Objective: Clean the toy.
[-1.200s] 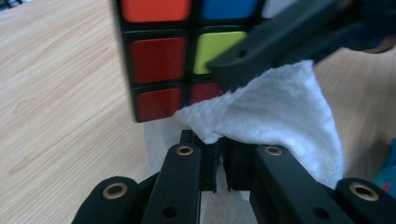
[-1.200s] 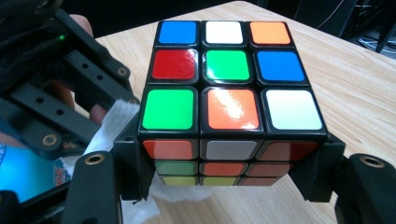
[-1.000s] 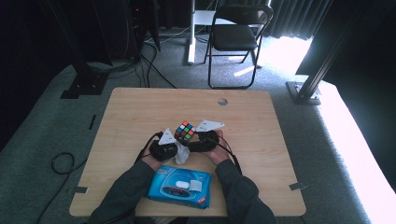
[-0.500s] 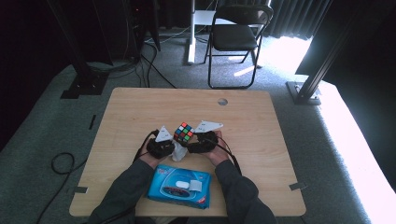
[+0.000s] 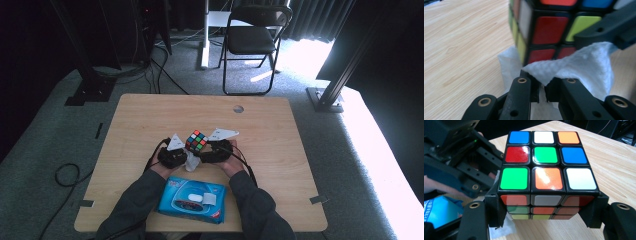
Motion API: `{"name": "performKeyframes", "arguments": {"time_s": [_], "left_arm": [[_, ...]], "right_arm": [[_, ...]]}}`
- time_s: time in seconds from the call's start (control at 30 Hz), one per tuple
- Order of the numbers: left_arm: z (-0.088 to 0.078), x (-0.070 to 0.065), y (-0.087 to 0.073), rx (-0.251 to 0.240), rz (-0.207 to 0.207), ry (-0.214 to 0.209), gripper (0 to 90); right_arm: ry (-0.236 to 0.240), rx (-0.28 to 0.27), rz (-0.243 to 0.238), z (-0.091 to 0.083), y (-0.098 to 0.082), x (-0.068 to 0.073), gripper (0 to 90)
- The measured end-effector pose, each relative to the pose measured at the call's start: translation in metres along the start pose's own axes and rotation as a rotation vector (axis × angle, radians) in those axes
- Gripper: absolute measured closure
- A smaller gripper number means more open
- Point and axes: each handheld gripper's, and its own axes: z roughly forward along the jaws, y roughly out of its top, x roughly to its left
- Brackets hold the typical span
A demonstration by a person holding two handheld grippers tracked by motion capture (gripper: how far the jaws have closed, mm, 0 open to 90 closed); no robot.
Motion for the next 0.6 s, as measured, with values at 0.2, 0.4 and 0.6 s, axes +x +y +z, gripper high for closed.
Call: {"name": "performKeyframes", "arguments": {"time_s": [0.2,0.4,0.6], "left_arm": [[0.0002,-0.0116,0.0058,-0.005,0.058,-0.03,83.9],[-0.0007,-0.0119,0.0056,0.004,0.07,-0.028,84.8],[-0.0006,-0.007,0.0021,-0.01,0.04,-0.01,84.8]], "right_arm": [[-0.006,-0.012,0.004,-0.0017,0.0041,-0.0018,34.1],[-0.008,-0.008,0.005,-0.0012,0.0048,-0.002,34.1],[-0.006,0.001,0.01,-0.001,0.003,-0.0025,34.1]]}}
